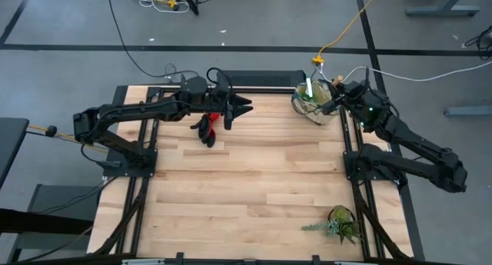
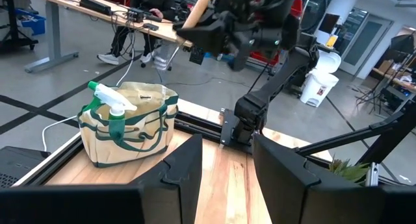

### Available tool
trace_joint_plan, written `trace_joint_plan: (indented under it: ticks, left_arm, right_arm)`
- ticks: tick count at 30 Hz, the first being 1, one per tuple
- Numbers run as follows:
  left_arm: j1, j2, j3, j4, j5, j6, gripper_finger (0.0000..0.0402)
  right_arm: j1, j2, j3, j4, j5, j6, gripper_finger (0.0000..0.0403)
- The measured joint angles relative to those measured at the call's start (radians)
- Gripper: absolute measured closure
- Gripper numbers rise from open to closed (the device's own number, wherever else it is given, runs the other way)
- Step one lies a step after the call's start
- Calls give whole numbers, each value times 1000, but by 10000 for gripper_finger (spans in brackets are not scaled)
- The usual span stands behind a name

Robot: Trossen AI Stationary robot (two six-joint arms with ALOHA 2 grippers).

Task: Pick & Place Garden tools in Gardening bag
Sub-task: Put the brown hand rake into the gardening bag

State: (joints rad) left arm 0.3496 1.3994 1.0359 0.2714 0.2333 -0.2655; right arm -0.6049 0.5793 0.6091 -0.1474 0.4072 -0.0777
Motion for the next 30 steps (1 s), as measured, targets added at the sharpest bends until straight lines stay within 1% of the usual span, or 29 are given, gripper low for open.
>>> trace_joint_plan:
  ticks: [8, 15, 19, 30]
  left_arm:
    - [0, 0, 0, 0, 0, 0, 259]
    - [0, 0, 0, 0, 0, 0, 259]
    - [0, 0, 0, 0, 0, 0, 259]
    - [0, 0, 0, 1, 0, 0, 259]
  right_arm:
    - [-111, 1, -115, 82, -5, 13, 332]
    - [-182, 1, -191, 112, -7, 87, 332]
    - [-199, 1, -219, 109, -7, 105, 332]
    - [-199, 1, -222, 111, -8, 123, 332]
